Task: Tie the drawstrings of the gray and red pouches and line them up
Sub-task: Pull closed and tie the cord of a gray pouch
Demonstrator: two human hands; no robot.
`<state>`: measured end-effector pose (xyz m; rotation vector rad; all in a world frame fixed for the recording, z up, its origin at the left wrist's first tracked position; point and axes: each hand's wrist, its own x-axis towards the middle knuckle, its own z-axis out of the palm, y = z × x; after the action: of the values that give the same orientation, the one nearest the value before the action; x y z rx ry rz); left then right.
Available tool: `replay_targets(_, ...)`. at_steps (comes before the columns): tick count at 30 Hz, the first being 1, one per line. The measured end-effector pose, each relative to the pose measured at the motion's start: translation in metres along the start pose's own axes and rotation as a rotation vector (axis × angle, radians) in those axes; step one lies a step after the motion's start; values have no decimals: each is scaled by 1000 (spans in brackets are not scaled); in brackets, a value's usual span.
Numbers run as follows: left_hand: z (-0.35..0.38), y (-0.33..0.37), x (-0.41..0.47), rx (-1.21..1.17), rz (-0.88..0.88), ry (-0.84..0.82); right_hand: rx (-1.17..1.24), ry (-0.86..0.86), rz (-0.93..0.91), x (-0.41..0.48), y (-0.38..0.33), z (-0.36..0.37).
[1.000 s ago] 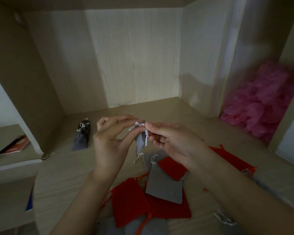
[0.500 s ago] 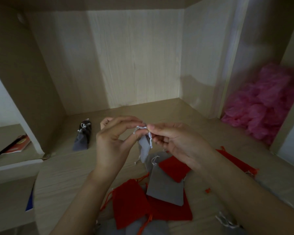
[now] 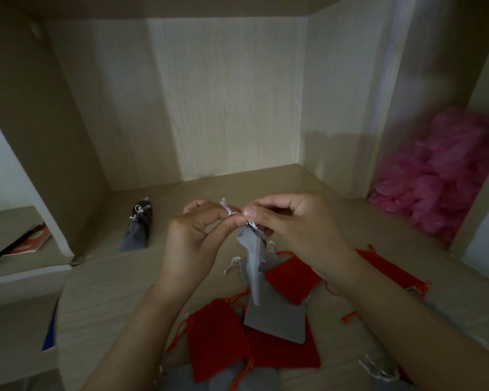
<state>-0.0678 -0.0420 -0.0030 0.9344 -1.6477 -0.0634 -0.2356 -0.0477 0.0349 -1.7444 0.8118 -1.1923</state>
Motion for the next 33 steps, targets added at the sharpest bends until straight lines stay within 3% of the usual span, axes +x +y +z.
replay_targets(3,3,-1,-1,-30,-46,-43,52,-73,75,4,4,-5)
replay_targets(7,2,3,-3,-24,-54,77,149,-118,179,5,8,-6)
replay_targets(13,2,7,-1,170,97,133,491,-81,403,8,12,2)
replay_targets(17,4,4,1,323,252,146,438,-37,353,8,16,4)
replay_targets(21,1,3,1,375,173,153,295,95,203,11,16,-2)
replay_targets(23,-1,2,1,356,94,111,268,129,153,13,15,-6)
replay_targets(27,6,3,-1,153,2,-152,156,162,87,14,23,-9)
replay_targets(33,24,10,-10,-26,-4,-326,66,221,75,21,45,-12)
